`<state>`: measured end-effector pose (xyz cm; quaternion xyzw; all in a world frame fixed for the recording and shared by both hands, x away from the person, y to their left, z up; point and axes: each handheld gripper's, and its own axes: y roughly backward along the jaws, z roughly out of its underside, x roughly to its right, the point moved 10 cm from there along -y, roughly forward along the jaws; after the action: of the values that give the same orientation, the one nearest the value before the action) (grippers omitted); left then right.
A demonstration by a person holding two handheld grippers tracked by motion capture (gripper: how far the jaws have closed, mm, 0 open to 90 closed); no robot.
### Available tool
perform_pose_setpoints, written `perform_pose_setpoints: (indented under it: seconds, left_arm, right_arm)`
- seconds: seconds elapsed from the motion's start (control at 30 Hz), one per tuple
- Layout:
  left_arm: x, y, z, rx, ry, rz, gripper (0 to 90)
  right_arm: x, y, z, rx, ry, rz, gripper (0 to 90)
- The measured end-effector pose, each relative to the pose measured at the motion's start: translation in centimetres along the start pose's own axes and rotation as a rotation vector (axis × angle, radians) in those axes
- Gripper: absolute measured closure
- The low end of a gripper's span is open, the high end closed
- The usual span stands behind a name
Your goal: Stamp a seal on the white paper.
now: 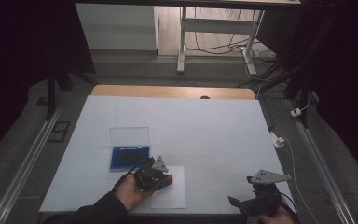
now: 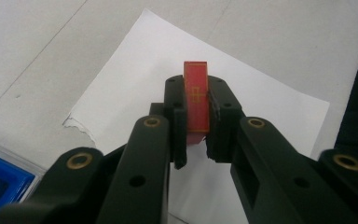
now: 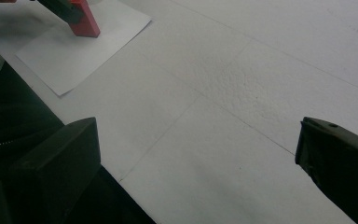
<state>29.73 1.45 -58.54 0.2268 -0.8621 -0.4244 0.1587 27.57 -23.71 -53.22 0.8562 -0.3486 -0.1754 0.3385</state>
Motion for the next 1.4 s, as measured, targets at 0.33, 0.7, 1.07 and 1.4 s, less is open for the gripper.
perform_pose_setpoints:
  seconds: [0.33, 0.7, 1.07, 1.4]
  left_arm:
    - [0.2, 1.0, -0.5, 0.025, -0.006, 0.011, 79.9]
    - [0.0, 2.7, -0.8, 0.059, 0.006, 0.017, 79.8]
    - [-0.6, 4.3, -0.7, 0.091, 0.028, 0.013, 79.7]
    - [-1.2, 5.2, -0.4, 0.094, 0.044, 0.008, 79.7]
  right_arm:
    - [0.0, 0.0, 0.0, -0.001, 0.003, 0.0, 0.0]
    - [0.0, 0.0, 0.0, 0.001, 0.0, -0.001, 0.0]
    - [0.1, 0.1, 0.0, 0.001, 0.003, 0.0, 0.0]
    - [0.0, 0.1, 0.0, 0.001, 0.002, -0.002, 0.0]
